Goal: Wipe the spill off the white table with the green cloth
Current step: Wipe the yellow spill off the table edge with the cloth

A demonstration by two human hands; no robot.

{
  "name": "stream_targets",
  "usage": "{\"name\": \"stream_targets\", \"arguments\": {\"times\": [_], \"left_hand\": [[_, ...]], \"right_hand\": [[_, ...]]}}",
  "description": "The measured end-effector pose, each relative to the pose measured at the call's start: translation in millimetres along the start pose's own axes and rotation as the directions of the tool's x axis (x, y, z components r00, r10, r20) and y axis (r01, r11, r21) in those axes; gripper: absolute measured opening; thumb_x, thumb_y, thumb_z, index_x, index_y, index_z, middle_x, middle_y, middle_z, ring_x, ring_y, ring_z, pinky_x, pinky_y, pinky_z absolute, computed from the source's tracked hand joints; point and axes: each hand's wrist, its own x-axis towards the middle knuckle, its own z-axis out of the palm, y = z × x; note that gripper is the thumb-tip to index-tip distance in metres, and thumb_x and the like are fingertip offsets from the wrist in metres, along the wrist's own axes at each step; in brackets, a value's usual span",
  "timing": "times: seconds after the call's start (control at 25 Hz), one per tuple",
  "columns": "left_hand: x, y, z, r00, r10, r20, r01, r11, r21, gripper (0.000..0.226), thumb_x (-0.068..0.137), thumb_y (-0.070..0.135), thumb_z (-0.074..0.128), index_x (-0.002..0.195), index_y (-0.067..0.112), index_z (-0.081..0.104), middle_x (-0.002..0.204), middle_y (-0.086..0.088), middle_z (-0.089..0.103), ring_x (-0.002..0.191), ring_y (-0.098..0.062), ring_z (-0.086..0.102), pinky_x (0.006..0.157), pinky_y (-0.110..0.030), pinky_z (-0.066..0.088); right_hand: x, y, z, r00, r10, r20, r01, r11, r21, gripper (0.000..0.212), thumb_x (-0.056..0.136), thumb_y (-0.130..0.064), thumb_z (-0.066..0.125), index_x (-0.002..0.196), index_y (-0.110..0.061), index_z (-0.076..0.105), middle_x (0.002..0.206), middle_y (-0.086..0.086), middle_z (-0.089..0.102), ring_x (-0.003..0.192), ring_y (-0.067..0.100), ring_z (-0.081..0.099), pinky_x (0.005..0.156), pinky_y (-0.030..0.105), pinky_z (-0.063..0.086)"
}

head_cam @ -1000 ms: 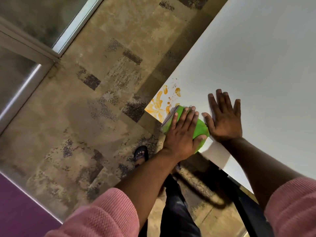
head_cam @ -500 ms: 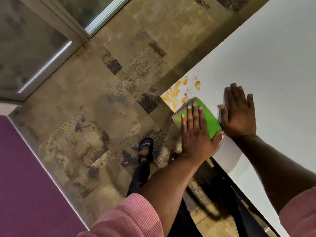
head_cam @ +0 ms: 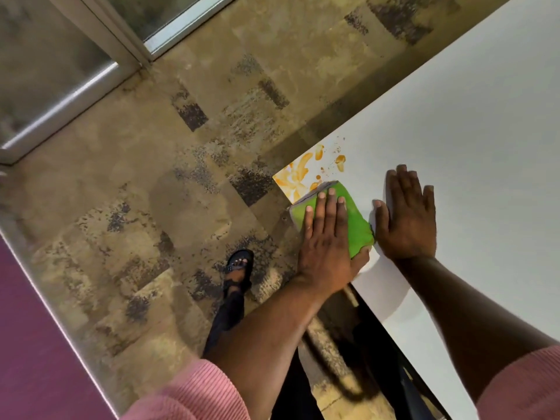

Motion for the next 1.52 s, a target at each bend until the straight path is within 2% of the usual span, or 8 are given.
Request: {"name": "stream_targets", "arguments": {"times": [0.24,0.4,0.6,0.72,0.8,0.92,1.28,1.52], "left_hand": [[-14.9,10.4,3.1,0.999,-0.023,0.034,0.023,1.000,-0.007,0.090,0.095,0.055,0.034,0.163,0.003,0.004,0.172,-0.018,-0.003,0.160,-0.031,-0.007,0.129,-0.048,-0.005],[-24.5,-1.1,2.1,0.988,0.088,0.125,-0.090,0.996,0.011,0.090,0.097,0.054,0.034,0.163,0.004,-0.001,0.171,-0.018,-0.012,0.158,-0.030,-0.014,0.129,-0.051,0.001],[33.0,-18.0,-18.6,0.997,0.052,0.048,-0.057,0.992,0.115,0.091,0.099,0.056,0.038,0.162,0.002,0.000,0.171,-0.020,-0.008,0.159,-0.033,-0.009,0.129,-0.049,-0.001],[20.2,-15.6,-12.8,0.997,0.061,0.047,-0.065,0.995,0.080,0.089,0.100,0.054,0.037,0.162,0.003,-0.001,0.171,-0.018,-0.008,0.159,-0.031,-0.009,0.130,-0.048,-0.003],[0.1,-14.7,-10.0,0.994,0.091,0.066,-0.093,0.995,0.039,0.091,0.099,0.053,0.042,0.163,0.004,-0.001,0.172,-0.017,-0.008,0.159,-0.030,-0.010,0.129,-0.047,-0.004],[-15.3,-19.8,-10.2,0.983,0.146,0.115,-0.155,0.985,0.073,0.093,0.098,0.054,0.045,0.163,0.005,0.000,0.172,-0.016,-0.008,0.159,-0.030,-0.010,0.129,-0.046,-0.004],[60.8,-17.4,-31.0,0.979,0.183,0.084,-0.191,0.977,0.099,0.087,0.100,0.061,0.018,0.163,0.003,0.003,0.172,-0.017,-0.003,0.160,-0.029,-0.007,0.130,-0.047,0.002],[21.4,-23.1,-19.0,0.965,0.226,0.132,-0.240,0.965,0.105,0.091,0.094,0.054,0.041,0.163,0.003,0.008,0.172,-0.017,0.001,0.160,-0.032,0.000,0.129,-0.051,0.011]], "right_hand": [[-1.0,-4.6,0.5,1.000,0.003,-0.019,-0.003,1.000,-0.024,0.064,0.108,-0.043,0.030,0.164,-0.013,0.025,0.173,0.010,0.022,0.161,0.026,0.015,0.130,0.052,0.011],[-1.5,-7.6,-3.3,1.000,0.008,0.003,-0.008,1.000,-0.028,0.066,0.108,-0.044,0.027,0.165,-0.012,0.024,0.173,0.010,0.020,0.162,0.026,0.013,0.130,0.053,0.011],[-1.4,-5.0,1.4,1.000,0.002,-0.012,-0.002,0.999,-0.039,0.065,0.108,-0.044,0.028,0.164,-0.013,0.025,0.173,0.010,0.022,0.161,0.026,0.016,0.130,0.052,0.012],[-3.2,-5.5,-1.0,1.000,0.004,0.011,-0.004,0.998,-0.056,0.067,0.107,-0.045,0.025,0.165,-0.012,0.022,0.174,0.010,0.020,0.162,0.026,0.014,0.130,0.052,0.010],[-0.3,-10.1,-4.8,0.999,0.014,0.049,-0.010,0.997,-0.072,0.068,0.107,-0.046,0.022,0.166,-0.012,0.019,0.174,0.011,0.016,0.162,0.027,0.011,0.130,0.054,0.008],[-2.2,-21.0,-5.7,0.991,0.084,0.103,-0.075,0.993,-0.088,0.071,0.107,-0.050,0.017,0.167,-0.013,0.007,0.176,0.009,0.003,0.163,0.025,-0.001,0.130,0.055,0.001],[-2.7,-21.5,-0.9,0.992,0.095,0.084,-0.086,0.991,-0.106,0.072,0.106,-0.048,0.018,0.167,-0.010,0.010,0.175,0.011,0.004,0.163,0.027,0.000,0.129,0.058,0.005],[-1.2,-25.8,-3.4,0.989,0.125,0.073,-0.119,0.990,-0.081,0.072,0.106,-0.051,0.018,0.167,-0.012,0.013,0.175,0.008,0.009,0.163,0.025,0.004,0.130,0.056,0.005]]}}
